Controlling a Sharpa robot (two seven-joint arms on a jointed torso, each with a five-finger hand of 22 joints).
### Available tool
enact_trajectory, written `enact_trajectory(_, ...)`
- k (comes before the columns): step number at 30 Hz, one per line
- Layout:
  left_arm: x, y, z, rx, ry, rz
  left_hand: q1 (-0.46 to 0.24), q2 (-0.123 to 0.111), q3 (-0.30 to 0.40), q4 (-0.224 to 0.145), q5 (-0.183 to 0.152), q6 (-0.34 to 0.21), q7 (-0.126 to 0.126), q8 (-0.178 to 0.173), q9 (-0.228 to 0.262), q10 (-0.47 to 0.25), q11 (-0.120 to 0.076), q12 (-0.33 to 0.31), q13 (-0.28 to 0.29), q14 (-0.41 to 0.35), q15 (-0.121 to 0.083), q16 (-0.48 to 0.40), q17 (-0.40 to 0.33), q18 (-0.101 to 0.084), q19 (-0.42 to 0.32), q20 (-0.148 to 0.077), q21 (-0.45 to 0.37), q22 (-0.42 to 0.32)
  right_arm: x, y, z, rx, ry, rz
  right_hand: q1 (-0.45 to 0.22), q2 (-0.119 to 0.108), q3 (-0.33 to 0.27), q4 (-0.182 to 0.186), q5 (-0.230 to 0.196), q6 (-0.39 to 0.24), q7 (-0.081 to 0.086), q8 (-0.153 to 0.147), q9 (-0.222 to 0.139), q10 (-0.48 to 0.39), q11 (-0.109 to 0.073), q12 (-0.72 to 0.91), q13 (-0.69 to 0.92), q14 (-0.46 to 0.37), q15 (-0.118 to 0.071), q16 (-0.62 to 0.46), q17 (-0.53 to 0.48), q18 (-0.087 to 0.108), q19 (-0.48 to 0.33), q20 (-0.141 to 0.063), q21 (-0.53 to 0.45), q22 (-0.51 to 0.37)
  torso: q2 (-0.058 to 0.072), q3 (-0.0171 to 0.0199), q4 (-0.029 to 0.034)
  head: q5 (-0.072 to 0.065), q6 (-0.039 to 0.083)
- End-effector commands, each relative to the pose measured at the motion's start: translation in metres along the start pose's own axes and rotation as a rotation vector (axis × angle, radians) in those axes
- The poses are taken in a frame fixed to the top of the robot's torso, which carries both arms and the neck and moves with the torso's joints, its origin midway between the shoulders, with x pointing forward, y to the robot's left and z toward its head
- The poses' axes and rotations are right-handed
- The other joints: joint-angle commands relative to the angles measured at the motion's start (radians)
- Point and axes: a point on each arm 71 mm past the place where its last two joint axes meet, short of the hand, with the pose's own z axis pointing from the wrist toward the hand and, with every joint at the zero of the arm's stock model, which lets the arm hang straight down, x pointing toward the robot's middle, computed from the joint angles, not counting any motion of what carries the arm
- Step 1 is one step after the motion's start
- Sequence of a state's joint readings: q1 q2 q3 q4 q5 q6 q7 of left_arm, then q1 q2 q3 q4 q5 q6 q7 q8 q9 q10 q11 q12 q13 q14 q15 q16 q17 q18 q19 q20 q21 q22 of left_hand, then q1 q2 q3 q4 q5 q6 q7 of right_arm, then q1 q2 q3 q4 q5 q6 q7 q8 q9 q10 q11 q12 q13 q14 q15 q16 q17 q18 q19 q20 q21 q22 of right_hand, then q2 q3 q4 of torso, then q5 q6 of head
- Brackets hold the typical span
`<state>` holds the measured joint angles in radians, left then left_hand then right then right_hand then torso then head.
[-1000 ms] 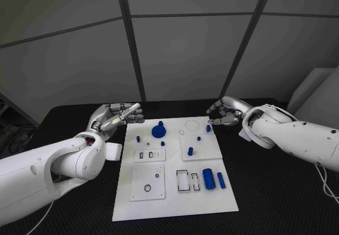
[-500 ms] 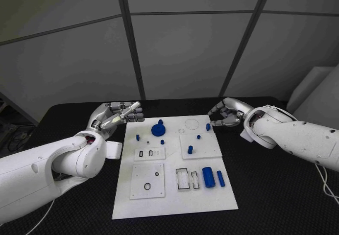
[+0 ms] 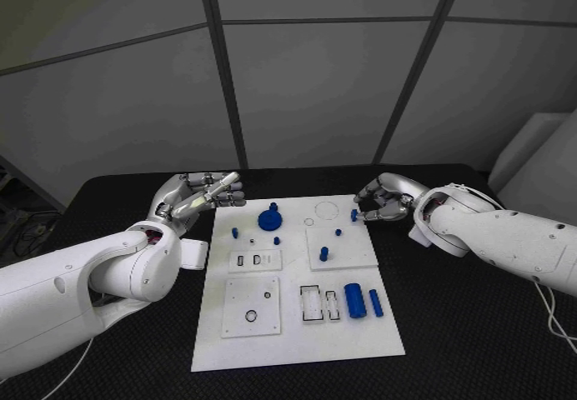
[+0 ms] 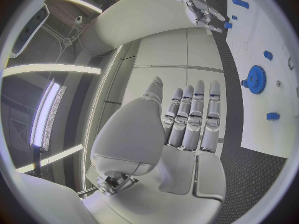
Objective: Assemble the parts on the task board
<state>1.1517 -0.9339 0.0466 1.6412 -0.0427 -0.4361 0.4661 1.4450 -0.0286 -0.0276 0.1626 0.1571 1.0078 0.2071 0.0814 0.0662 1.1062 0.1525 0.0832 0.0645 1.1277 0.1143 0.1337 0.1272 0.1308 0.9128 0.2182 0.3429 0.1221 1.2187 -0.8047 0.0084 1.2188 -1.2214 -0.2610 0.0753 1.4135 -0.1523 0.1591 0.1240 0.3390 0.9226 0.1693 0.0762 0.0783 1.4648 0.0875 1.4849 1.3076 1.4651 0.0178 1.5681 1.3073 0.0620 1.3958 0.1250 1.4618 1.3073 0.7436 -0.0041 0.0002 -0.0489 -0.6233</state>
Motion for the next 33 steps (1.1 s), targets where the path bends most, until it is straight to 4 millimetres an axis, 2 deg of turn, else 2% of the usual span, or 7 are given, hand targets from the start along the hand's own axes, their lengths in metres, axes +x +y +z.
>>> enact_trajectory(1, 0.002, -0.001, 0.000, 0.007, 0.014, -0.004, -0.002, 0.007, -0.001, -0.007, -0.006, 0.003, 0.003, -0.006, 0.000, 0.004, 0.003, -0.004, 0.002, 0.002, -0.001, -0.007, 0.001, 0.053, -0.001, 0.007, -0.004, -0.001, 0.002, 0.001, 0.001, 0.000, 0.019, -0.001, 0.001, 0.005, -0.006, -0.001, 0.006, 0.004, 0.001, -0.004, 0.001, 0.013, -0.001, -0.004, 0.153, 0.106, -0.003, 0.003, 0.263, -0.006, -0.004, 0.000, -0.004, 0.007, 0.000, -0.0001, 0.0002, 0.000, -0.003)
enact_trajectory(10, 0.001, -0.001, 0.001, 0.006, 0.012, -0.003, -0.002, 0.007, -0.001, -0.007, -0.006, 0.003, 0.003, -0.006, 0.000, 0.004, 0.003, -0.004, 0.002, 0.002, -0.001, -0.007, 0.001, 0.053, -0.001, 0.007, -0.004, -0.001, 0.008, 0.001, 0.003, 0.001, 0.032, 0.000, 0.000, 0.012, -0.009, 0.000, 0.007, 0.015, 0.002, 0.001, 0.003, 0.015, 0.000, -0.002, 0.156, 0.106, -0.001, 0.003, 0.263, -0.006, -0.003, 0.001, -0.004, 0.007, 0.000, 0.0002, -0.0004, 0.001, -0.006)
enact_trajectory(20, 0.001, -0.001, 0.001, 0.005, 0.011, -0.003, -0.002, 0.007, -0.001, -0.007, -0.006, 0.003, 0.003, -0.006, 0.000, 0.004, 0.003, -0.004, 0.002, 0.002, -0.001, -0.007, 0.001, 0.053, -0.001, 0.007, -0.004, -0.001, 0.011, 0.002, 0.005, 0.003, 0.048, -0.005, 0.008, 0.031, -0.006, -0.006, 0.009, 0.052, 0.001, 0.017, 0.009, 0.020, -0.001, 0.003, 0.161, 0.106, -0.002, 0.003, 0.263, -0.007, 0.000, 0.001, -0.002, 0.011, 0.000, 0.0006, -0.0004, 0.004, -0.008)
enact_trajectory(33, 0.000, -0.001, 0.000, 0.004, 0.008, -0.002, -0.001, 0.008, -0.001, -0.009, -0.006, 0.003, 0.003, -0.007, 0.000, 0.005, 0.003, -0.005, 0.002, 0.002, -0.001, -0.008, 0.001, 0.053, -0.001, 0.007, -0.004, -0.002, 0.013, 0.000, 0.007, 0.008, 0.054, -0.024, 0.011, 0.040, -0.002, -0.007, 0.012, 0.065, -0.002, 0.022, 0.011, 0.022, -0.004, 0.004, 0.163, 0.106, -0.003, 0.003, 0.263, -0.007, 0.002, 0.000, -0.001, 0.014, 0.000, 0.0005, 0.0000, 0.006, -0.010)
